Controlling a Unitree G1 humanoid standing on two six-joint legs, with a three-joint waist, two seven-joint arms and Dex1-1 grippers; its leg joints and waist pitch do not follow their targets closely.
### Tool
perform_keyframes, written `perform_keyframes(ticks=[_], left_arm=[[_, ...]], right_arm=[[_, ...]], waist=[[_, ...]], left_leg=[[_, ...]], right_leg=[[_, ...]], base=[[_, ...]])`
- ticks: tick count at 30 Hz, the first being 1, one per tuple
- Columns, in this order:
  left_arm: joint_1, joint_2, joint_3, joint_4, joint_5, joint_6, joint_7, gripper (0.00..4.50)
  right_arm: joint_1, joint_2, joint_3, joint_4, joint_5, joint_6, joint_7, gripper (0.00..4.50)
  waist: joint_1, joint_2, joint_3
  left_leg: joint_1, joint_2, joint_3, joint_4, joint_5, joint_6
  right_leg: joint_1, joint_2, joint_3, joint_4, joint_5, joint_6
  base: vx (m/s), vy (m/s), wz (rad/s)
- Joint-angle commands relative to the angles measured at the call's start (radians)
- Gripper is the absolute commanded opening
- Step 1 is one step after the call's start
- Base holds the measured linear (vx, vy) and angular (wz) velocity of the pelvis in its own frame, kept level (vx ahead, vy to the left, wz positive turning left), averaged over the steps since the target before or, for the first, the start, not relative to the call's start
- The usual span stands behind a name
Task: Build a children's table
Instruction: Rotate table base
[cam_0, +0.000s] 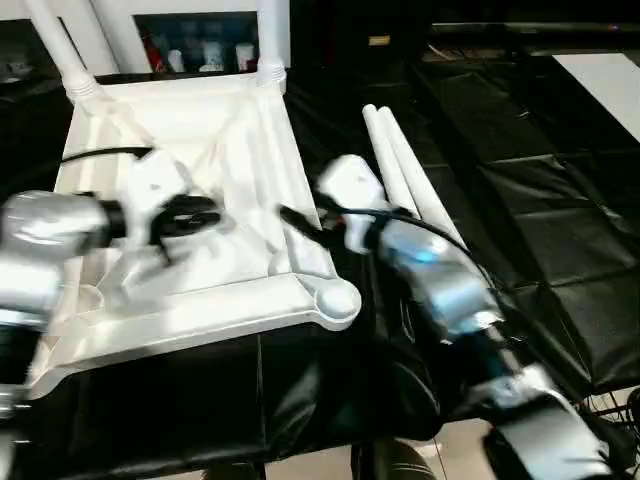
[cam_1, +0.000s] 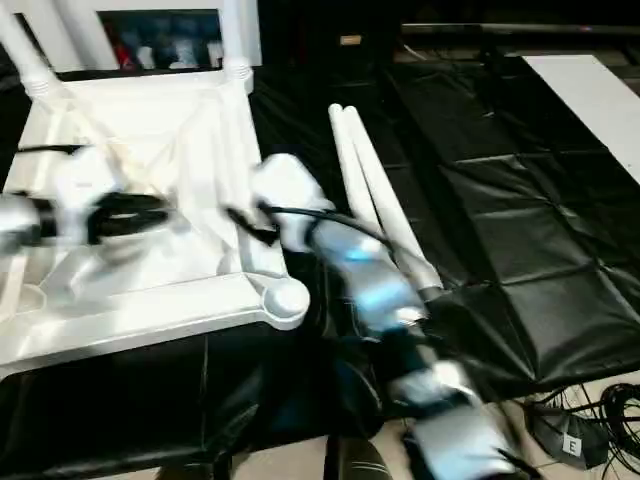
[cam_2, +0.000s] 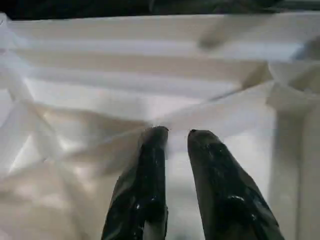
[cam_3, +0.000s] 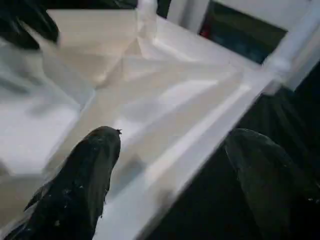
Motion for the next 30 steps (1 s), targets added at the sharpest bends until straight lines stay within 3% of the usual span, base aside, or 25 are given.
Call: perform_keyframes(ticks=[1,6,9,11,14,15,16,18,19,26,30], left_arm=[[0.012,0.021,0.019,-0.044,-0.038,0.040,-0.055,1.27],[0.064,0.044,-0.001,-0.223,-0.201,0.206,-0.178,1.58],[0.123,0.022,-0.065,-0.376,-0.273,0.291,-0.187,1.78],[0.137,-0.003,-0.098,-0.395,-0.249,0.295,-0.165,1.82],[0.161,-0.034,-0.164,-0.411,-0.169,0.277,-0.129,2.10],[0.165,-0.037,-0.175,-0.417,-0.158,0.278,-0.123,2.19],[0.168,-0.043,-0.183,-0.427,-0.152,0.283,-0.112,2.19],[0.169,-0.062,-0.196,-0.447,-0.138,0.299,-0.076,2.46],[0.168,-0.068,-0.202,-0.454,-0.134,0.307,-0.059,2.46],[0.183,-0.078,-0.236,-0.509,-0.129,0.341,-0.003,2.93],[0.183,-0.083,-0.199,-0.533,-0.125,0.370,0.025,3.20]], right_arm=[[0.004,0.001,-0.012,-0.049,0.024,0.021,0.019,3.80],[0.026,-0.060,-0.026,-0.192,0.065,0.117,0.080,3.80],[0.033,-0.154,-0.046,-0.319,0.109,0.231,0.160,3.80],[0.038,-0.202,-0.050,-0.374,0.124,0.277,0.203,3.80],[0.060,-0.303,-0.048,-0.480,0.146,0.342,0.293,3.80],[0.067,-0.324,-0.046,-0.502,0.150,0.353,0.312,3.80],[0.078,-0.348,-0.042,-0.525,0.153,0.362,0.331,3.80],[0.106,-0.395,-0.035,-0.573,0.158,0.386,0.363,3.80],[0.118,-0.411,-0.033,-0.595,0.165,0.400,0.370,3.80],[0.183,-0.470,-0.023,-0.694,0.186,0.472,0.384,3.80],[0.202,-0.482,-0.025,-0.720,0.180,0.506,0.369,3.80]], waist=[[0.005,0.027,-0.096],[0.012,0.030,-0.096],[0.025,0.031,-0.094],[0.026,0.031,-0.092],[0.027,0.029,-0.090],[0.028,0.030,-0.092],[0.024,0.024,-0.089],[0.025,0.023,-0.088],[0.023,0.021,-0.088],[0.022,0.025,-0.086],[0.023,0.027,-0.087]], left_leg=[[0.032,0.017,-0.001,-0.062,-0.231,-0.014],[0.038,0.021,0.003,-0.063,-0.226,-0.017],[0.038,0.023,0.004,-0.062,-0.223,-0.007],[0.036,0.018,0.005,-0.062,-0.236,-0.006],[0.030,0.017,0.001,-0.064,-0.243,-0.002],[0.035,0.019,0.001,-0.061,-0.244,-0.002],[0.026,0.016,-0.001,-0.062,-0.243,-0.001],[0.032,0.019,0.000,-0.061,-0.254,-0.001],[0.027,0.017,-0.001,-0.061,-0.249,0.000],[0.031,0.018,-0.003,-0.060,-0.256,0.007],[0.031,0.018,-0.003,-0.059,-0.261,0.004]], right_leg=[[0.067,-0.047,0.041,-0.054,-0.164,-0.236],[0.063,-0.044,0.040,-0.045,-0.132,-0.253],[0.066,-0.042,0.041,-0.049,-0.126,-0.247],[0.064,-0.041,0.041,-0.053,-0.154,-0.243],[0.073,-0.041,0.041,-0.061,-0.200,-0.208],[0.069,-0.044,0.043,-0.064,-0.216,-0.198],[0.075,-0.045,0.041,-0.066,-0.242,-0.193],[0.069,-0.045,0.043,-0.072,-0.270,-0.188],[0.072,-0.045,0.041,-0.072,-0.286,-0.187],[0.065,-0.042,0.040,-0.077,-0.314,-0.180],[0.065,-0.041,0.038,-0.077,-0.310,-0.184]], base=[[0.000,0.000,0.00],[0.000,0.000,0.00],[0.000,0.000,0.00],[0.000,0.000,0.00],[0.000,0.000,0.00],[0.000,0.000,0.00],[0.000,0.000,0.00],[0.000,0.000,0.00],[0.000,0.000,0.00],[0.000,0.000,0.00],[0.000,0.000,0.00]])
